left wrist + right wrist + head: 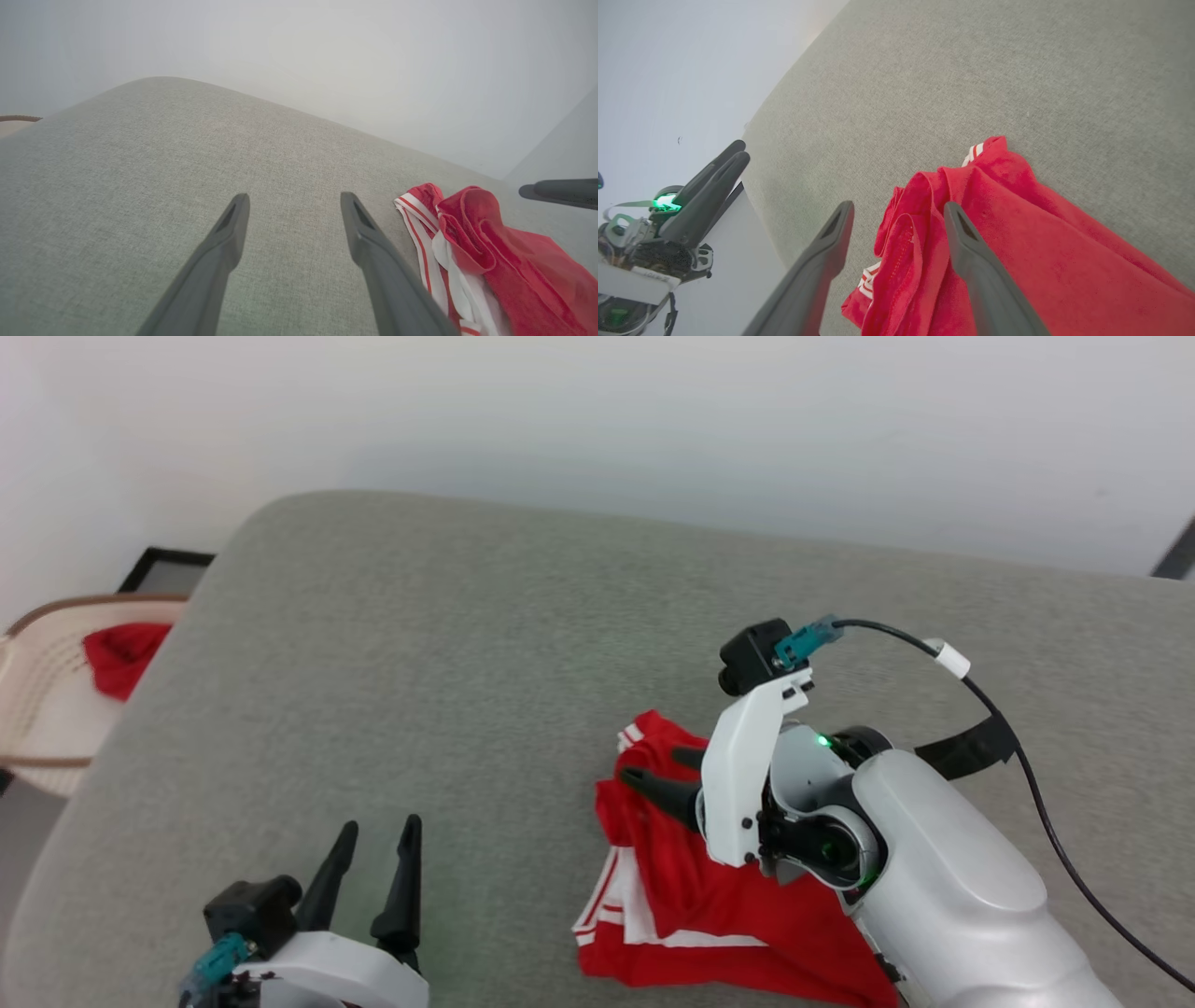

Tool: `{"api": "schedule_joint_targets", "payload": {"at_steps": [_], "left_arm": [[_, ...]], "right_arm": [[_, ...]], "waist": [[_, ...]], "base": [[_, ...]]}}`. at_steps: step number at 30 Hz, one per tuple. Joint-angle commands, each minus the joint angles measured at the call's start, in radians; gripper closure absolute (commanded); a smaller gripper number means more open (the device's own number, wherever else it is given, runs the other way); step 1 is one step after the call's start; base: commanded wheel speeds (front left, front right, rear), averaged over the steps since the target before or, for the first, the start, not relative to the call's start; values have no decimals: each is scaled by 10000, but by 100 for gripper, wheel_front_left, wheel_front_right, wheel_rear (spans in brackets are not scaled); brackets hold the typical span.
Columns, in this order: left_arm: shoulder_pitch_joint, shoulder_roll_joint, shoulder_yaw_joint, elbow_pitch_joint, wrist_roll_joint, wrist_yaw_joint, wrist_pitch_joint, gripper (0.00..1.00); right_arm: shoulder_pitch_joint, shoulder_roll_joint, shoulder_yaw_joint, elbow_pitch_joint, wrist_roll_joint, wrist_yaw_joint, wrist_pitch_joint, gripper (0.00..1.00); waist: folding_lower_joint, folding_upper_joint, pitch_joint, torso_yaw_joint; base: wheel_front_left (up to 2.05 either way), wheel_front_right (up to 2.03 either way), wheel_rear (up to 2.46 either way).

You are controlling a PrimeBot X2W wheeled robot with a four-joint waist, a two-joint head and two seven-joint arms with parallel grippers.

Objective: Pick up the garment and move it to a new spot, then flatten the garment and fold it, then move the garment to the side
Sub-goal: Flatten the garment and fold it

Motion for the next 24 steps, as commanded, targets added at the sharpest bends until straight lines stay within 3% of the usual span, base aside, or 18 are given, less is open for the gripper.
{"api": "schedule_joint_targets", "payload": {"at_steps": [1,6,11,17,24], "left_arm": [[74,63,66,-64,121,30,-31,0],[184,194,195,-203,208,89,-16,0],[285,329,264,-331,239,135,-16,0],[395,489,317,-468,256,199,21,0],[565,691,376,-662,259,289,58,0]], "right_arm": [[-53,11,38,-251,-145,-8,-46,0],[344,-38,-312,-1019,-835,-8,-274,0],[974,-633,-942,-1984,-1448,-6,-985,0],[1640,-1500,-1448,-2832,-2018,-6,-2243,0],[2464,-2601,-2054,-3313,-2796,-6,-4445,0]], "waist": [[0,0,-108,-401],[0,0,-190,-992],[0,0,-295,-1569],[0,0,-380,-2128],[0,0,-482,-2757]], "base": [[0,0,0],[0,0,0],[0,0,0],[0,0,0],[0,0,0]]}}
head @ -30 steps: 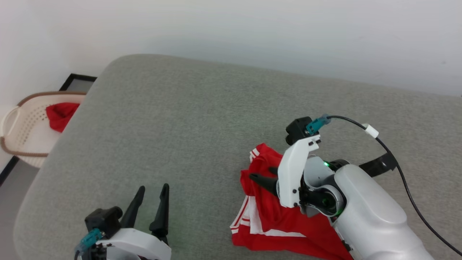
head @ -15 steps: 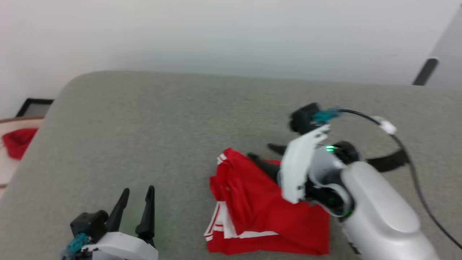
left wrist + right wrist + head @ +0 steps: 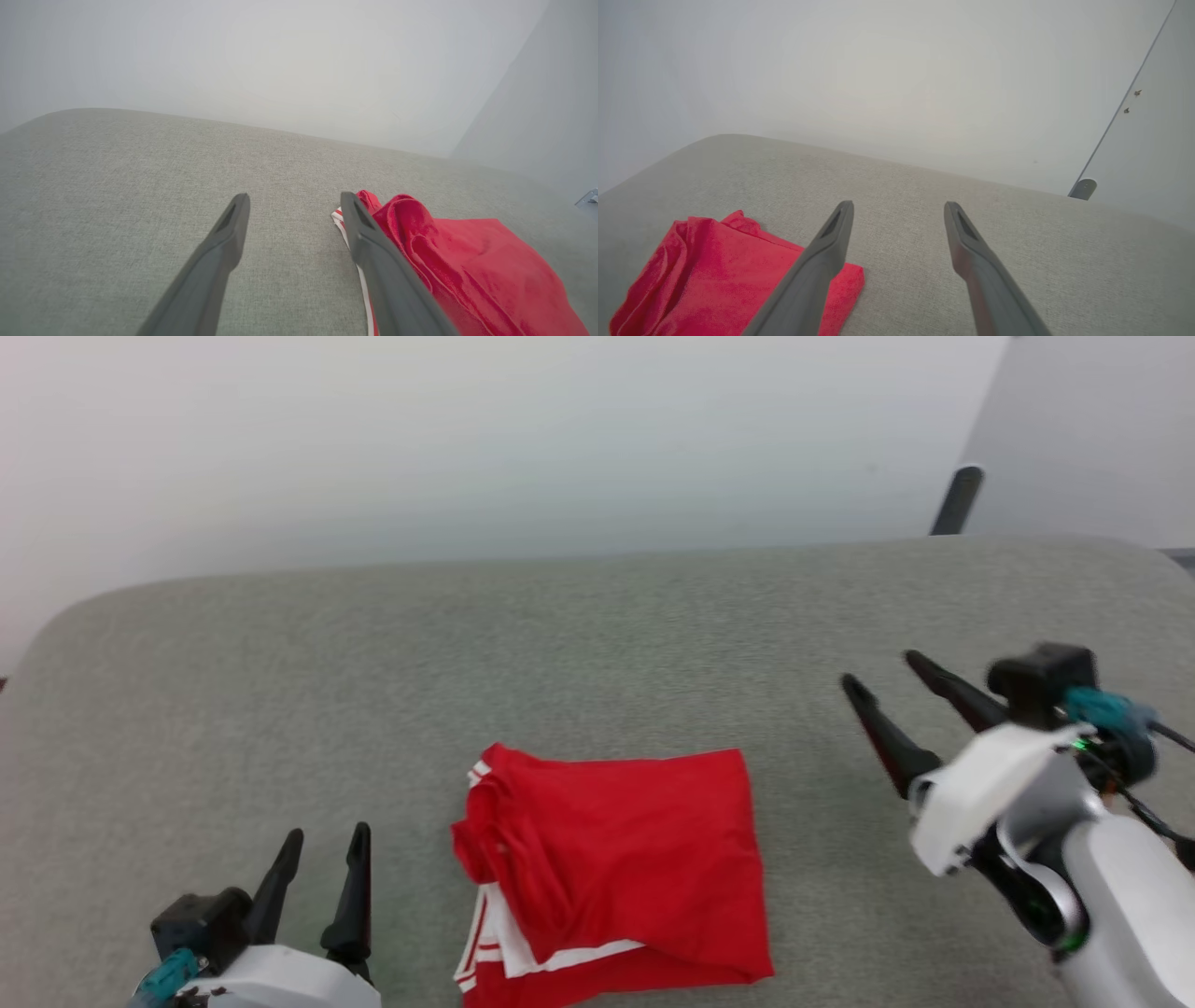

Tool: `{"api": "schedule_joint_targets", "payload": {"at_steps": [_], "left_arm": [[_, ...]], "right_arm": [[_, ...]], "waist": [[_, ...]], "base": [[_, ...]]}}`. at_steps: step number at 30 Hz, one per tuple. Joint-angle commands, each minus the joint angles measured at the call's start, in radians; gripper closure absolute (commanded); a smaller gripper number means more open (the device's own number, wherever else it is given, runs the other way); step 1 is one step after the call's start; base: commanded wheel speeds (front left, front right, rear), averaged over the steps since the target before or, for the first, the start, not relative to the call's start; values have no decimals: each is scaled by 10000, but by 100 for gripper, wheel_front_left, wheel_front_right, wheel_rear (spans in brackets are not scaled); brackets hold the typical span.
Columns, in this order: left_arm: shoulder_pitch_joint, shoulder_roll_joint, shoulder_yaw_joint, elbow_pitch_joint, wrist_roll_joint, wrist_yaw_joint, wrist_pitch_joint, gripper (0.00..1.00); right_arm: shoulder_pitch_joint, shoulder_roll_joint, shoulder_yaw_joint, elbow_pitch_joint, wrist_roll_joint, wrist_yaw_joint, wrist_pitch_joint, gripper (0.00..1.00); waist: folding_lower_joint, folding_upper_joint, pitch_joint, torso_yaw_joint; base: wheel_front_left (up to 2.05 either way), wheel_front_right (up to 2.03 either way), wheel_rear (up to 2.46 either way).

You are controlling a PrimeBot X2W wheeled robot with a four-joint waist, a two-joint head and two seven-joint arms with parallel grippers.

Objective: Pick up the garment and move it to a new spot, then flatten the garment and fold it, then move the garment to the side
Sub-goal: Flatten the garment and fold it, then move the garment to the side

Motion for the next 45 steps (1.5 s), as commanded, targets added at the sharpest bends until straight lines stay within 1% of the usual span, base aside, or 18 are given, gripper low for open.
{"api": "schedule_joint_targets", "payload": {"at_steps": [1,4,10,15,22,34,45], "left_arm": [[111,54,29,-40,85,38,-6,0],[196,140,38,-116,115,78,-18,0],[393,269,188,-404,366,159,-66,0],[593,288,360,-632,562,175,-90,0],[829,160,771,-921,744,104,-89,0],[1015,-150,1179,-1068,1152,-134,-92,0],[1112,-160,1299,-987,1279,-235,-93,0]], "right_arm": [[183,-110,-79,-33,-72,-4,-255,0],[571,-420,-268,41,-334,-4,-980,0],[1317,-606,-786,260,-513,-4,-1949,0],[1867,-574,-1053,415,-566,-4,-2332,0],[2502,-412,-1431,470,-621,-4,-2684,0],[2956,-192,-1693,320,-778,-4,-2501,0],[2826,-43,-982,133,-456,-4,-1659,0]], "waist": [[0,0,-109,-323],[0,0,-196,-494],[0,0,-303,-701],[0,0,-414,-783],[0,0,-575,-746],[0,0,-666,-521],[0,0,-546,179]], "base": [[0,0,0],[0,0,0],[0,0,0],[0,0,0],[0,0,0],[0,0,0],[0,0,0]]}}
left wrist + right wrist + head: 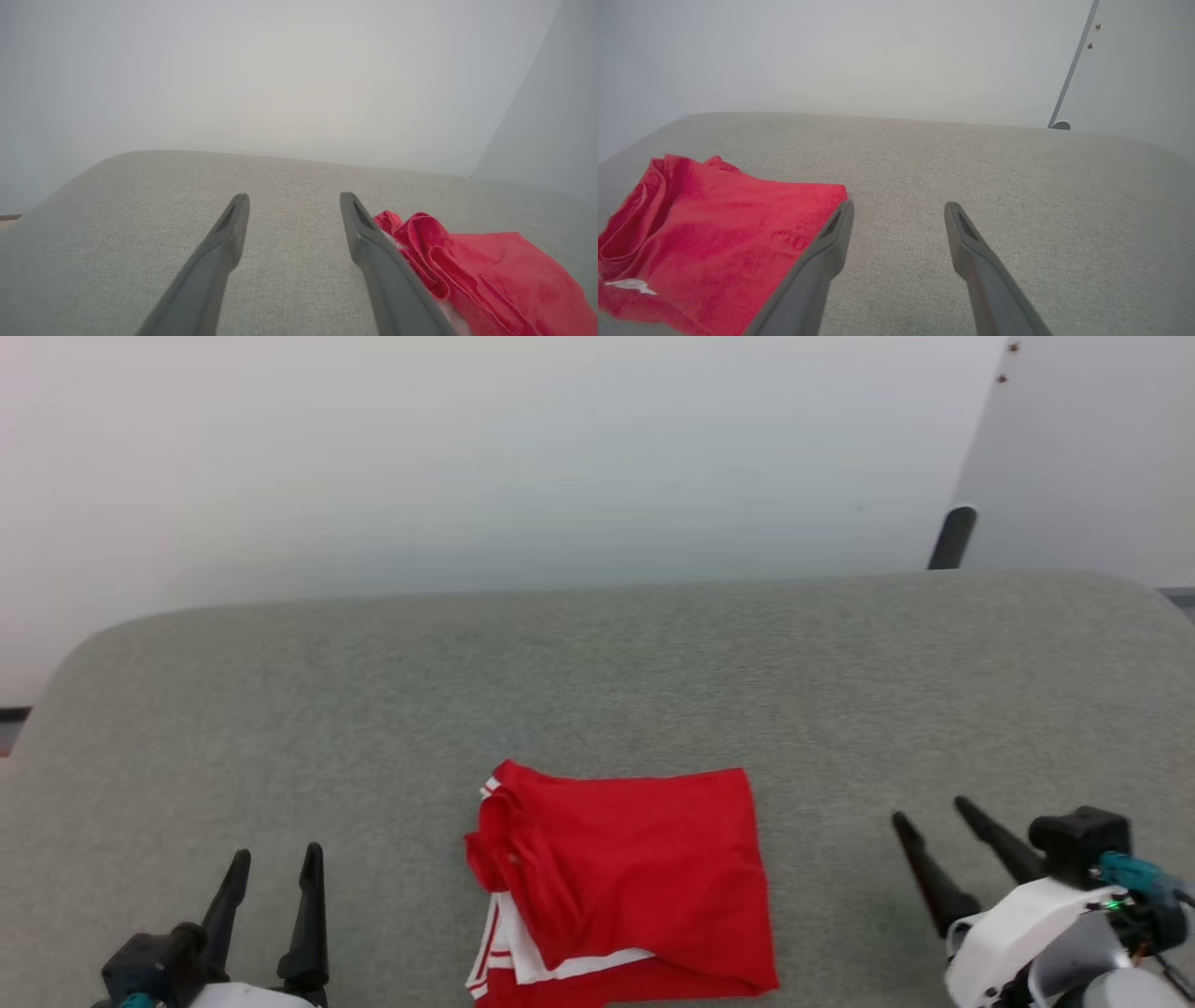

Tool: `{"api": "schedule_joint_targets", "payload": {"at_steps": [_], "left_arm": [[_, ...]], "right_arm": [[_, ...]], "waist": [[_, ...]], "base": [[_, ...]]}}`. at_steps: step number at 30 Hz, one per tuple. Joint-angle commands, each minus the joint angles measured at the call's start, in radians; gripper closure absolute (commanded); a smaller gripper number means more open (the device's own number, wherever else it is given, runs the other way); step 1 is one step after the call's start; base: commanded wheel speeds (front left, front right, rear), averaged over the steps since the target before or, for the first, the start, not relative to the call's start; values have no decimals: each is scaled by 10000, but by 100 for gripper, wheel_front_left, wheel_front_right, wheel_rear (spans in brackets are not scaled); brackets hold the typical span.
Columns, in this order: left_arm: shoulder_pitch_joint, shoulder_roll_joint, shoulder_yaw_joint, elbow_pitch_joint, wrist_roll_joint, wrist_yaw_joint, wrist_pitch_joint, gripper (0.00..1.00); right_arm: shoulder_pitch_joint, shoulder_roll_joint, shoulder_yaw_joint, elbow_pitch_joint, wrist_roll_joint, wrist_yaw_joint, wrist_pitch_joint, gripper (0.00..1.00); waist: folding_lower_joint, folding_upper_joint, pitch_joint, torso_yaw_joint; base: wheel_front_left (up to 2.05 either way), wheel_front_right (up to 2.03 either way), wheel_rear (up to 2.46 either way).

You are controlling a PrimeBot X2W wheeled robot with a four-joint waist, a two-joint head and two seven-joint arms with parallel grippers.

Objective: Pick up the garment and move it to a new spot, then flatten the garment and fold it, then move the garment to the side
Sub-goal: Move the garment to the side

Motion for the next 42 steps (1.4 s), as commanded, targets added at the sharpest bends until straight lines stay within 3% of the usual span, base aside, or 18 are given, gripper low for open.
{"api": "schedule_joint_targets", "payload": {"at_steps": [1,12,23,33,34,35,36,42], "left_arm": [[110,34,4,25,62,-56,-31,0],[-209,-19,-237,-30,67,-39,7,0],[-819,-318,-581,162,108,-102,-18,0],[-1279,-607,-679,338,166,-191,-26,0],[-1305,-631,-671,347,172,-207,-27,0],[-1323,-654,-664,364,181,-220,-28,0],[-1337,-671,-653,382,198,-235,-28,0],[-1377,-762,-596,470,258,-302,-30,0]], "right_arm": [[-31,70,142,-7,199,-4,157,0],[-408,123,933,62,851,-4,1565,0],[-792,224,872,427,1456,-4,3518,0],[-977,524,824,717,1690,-4,5243,0],[-1011,551,875,755,1774,-4,5385,7],[-1045,569,939,761,1865,-4,5502,93],[-1063,556,1014,812,1934,-3,5672,100],[-1305,344,996,806,2017,-1,5943,100]], "waist": [[0,0,98,263],[0,0,815,1207],[0,0,1683,1972],[0,0,2222,2257],[0,0,2242,2270],[0,0,2254,2282],[0,0,2256,2289],[0,0,2176,2288]], "base": [[0,0,0],[0,0,0],[0,0,0],[0,0,0],[0,0,0],[0,0,0],[0,0,0],[0,0,0]]}}
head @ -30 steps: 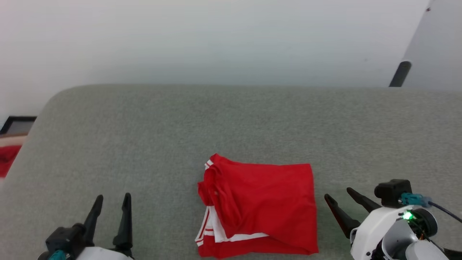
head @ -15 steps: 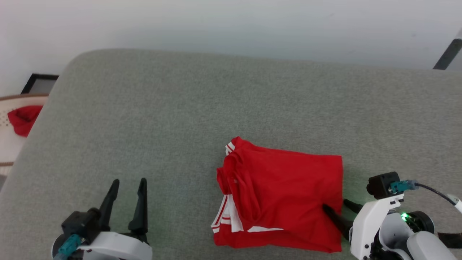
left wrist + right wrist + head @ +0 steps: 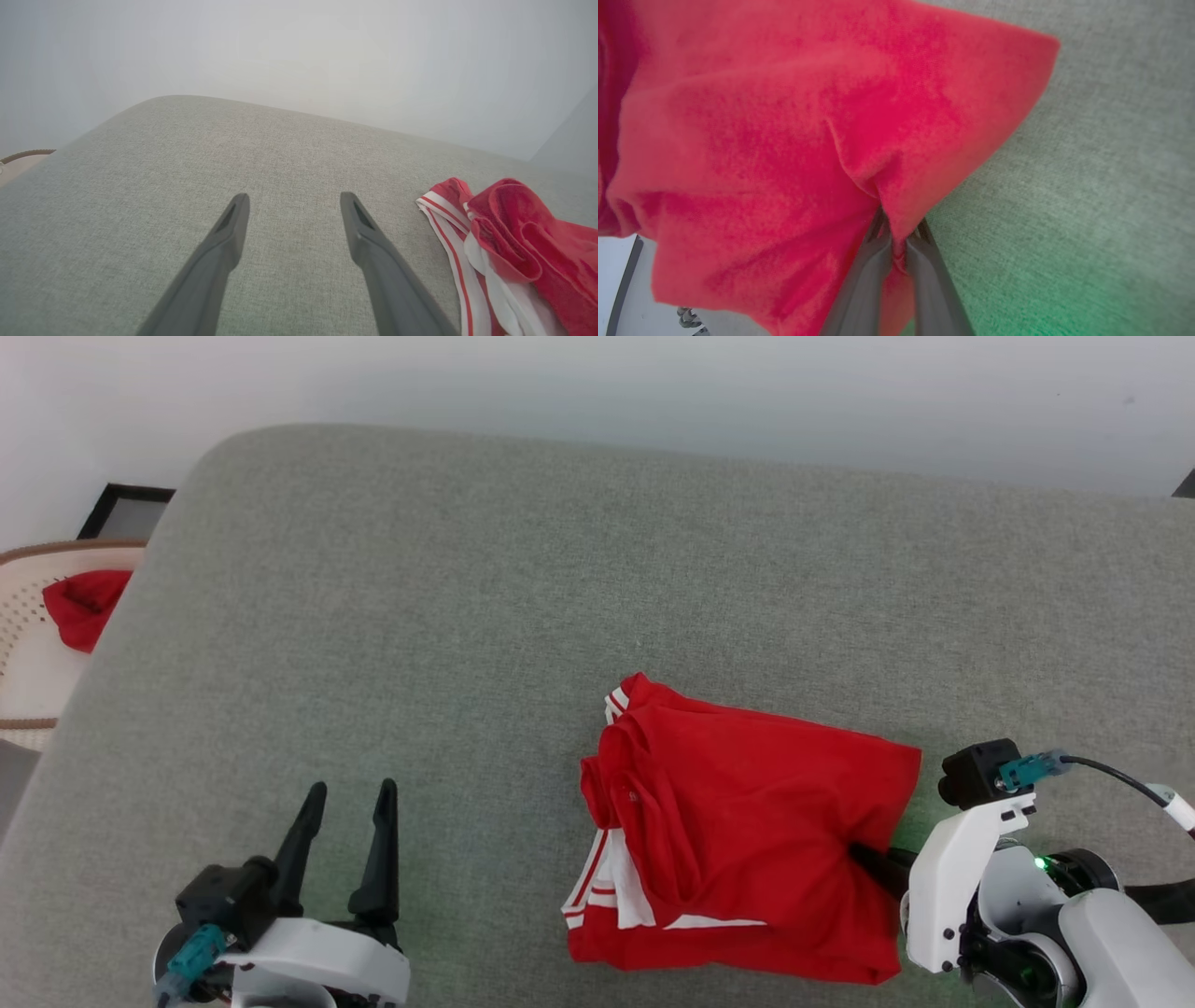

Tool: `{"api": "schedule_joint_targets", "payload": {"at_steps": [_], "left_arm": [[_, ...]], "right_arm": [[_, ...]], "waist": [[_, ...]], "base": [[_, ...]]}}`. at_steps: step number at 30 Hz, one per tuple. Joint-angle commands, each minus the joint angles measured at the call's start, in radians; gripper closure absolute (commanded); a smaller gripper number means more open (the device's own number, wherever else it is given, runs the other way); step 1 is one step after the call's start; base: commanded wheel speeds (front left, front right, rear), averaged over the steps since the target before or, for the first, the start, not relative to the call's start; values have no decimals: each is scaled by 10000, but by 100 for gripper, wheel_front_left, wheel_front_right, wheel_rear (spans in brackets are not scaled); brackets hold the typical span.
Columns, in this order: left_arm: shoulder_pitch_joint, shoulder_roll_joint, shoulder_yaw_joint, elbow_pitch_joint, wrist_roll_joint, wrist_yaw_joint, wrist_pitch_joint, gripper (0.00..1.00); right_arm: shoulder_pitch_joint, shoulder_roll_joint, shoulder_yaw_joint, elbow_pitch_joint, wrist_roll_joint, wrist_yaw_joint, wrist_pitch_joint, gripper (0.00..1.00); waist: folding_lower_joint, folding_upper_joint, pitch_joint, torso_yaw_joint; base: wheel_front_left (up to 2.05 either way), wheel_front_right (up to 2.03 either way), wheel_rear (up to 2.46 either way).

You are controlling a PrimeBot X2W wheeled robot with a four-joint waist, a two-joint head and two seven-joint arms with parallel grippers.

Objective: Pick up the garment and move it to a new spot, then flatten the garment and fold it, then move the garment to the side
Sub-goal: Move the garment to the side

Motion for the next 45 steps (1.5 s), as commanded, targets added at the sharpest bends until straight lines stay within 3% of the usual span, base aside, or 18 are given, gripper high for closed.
{"api": "schedule_joint_targets", "payload": {"at_steps": [1,12,22,32,45], "left_arm": [[-58,-17,33,21,41,-59,-30,0],[184,-93,283,79,147,-166,-31,0],[289,-99,405,-104,293,-246,-18,0],[-159,-93,495,-421,482,-278,-18,0],[-1058,285,258,-552,732,-333,-18,0]], "right_arm": [[179,29,171,202,77,3,218,100],[-424,-652,-133,-298,97,-3,497,100],[-1012,-1489,-501,-641,-126,-3,908,100],[-2026,-2509,-860,-580,-196,-3,740,100],[-3204,-3581,-532,500,-285,-4,-502,100]], "waist": [[0,-1,-50,-10],[0,-1,-489,-338],[0,-1,-637,-1058],[0,-1,10,-2091],[0,-1,1164,-3630]], "base": [[0,0,0],[0,0,0],[0,0,0],[0,0,0],[0,0,0]]}}
